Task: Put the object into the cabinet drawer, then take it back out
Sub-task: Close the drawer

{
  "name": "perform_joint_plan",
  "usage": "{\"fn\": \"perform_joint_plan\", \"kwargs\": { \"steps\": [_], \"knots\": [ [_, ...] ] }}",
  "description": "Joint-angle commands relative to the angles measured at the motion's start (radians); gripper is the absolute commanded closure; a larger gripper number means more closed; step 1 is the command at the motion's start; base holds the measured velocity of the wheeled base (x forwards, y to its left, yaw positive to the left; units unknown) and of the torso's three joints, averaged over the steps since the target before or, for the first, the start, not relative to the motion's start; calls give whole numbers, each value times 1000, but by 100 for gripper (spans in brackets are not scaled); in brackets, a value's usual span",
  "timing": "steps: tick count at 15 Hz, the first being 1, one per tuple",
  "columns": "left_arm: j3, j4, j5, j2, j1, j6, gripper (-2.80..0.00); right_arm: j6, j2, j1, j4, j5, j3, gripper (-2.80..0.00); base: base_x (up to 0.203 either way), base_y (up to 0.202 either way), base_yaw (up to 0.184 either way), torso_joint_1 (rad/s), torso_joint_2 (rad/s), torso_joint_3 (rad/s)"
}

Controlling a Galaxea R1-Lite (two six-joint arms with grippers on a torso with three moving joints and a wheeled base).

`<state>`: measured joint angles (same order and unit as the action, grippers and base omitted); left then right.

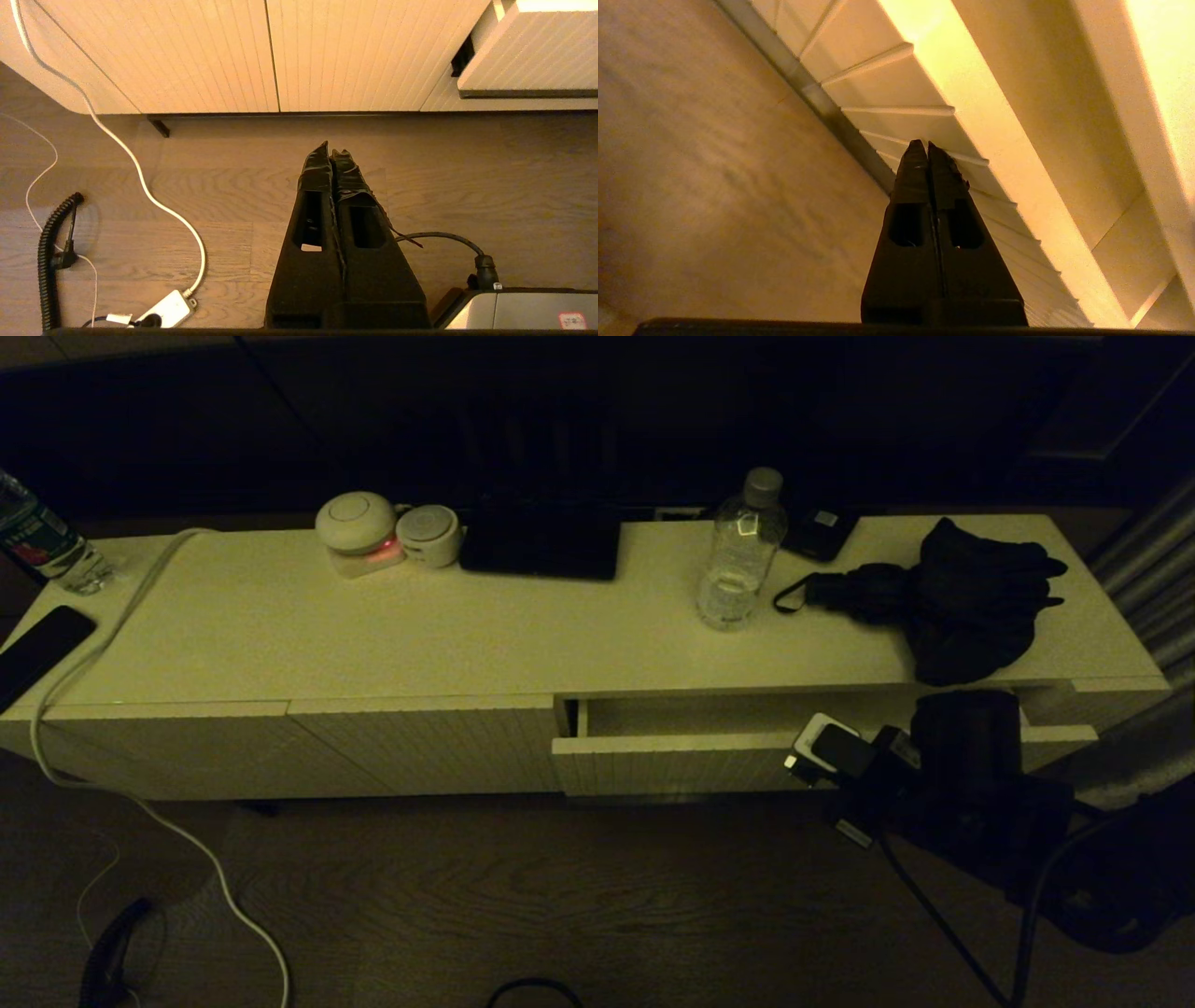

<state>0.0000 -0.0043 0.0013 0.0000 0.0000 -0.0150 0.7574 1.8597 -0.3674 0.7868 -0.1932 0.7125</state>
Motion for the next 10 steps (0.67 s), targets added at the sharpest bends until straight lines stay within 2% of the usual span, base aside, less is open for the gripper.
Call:
{"fn": "perform_joint_plan", "kwargs": {
  "steps": [1, 5, 10],
  "knots": [
    [2, 0, 0, -2, 0, 0, 0, 8, 48, 2, 41, 0, 11, 0, 0, 0, 0, 0, 0, 0],
    [1, 0, 0, -1, 0, 0, 0, 8, 122, 8, 114, 0, 62, 0, 0, 0, 0, 0, 0, 0],
    [0, 0, 0, -1, 0, 0, 0, 9, 147, 21, 118, 0, 115, 0, 0, 0, 0, 0, 0, 0]
  ]
}}
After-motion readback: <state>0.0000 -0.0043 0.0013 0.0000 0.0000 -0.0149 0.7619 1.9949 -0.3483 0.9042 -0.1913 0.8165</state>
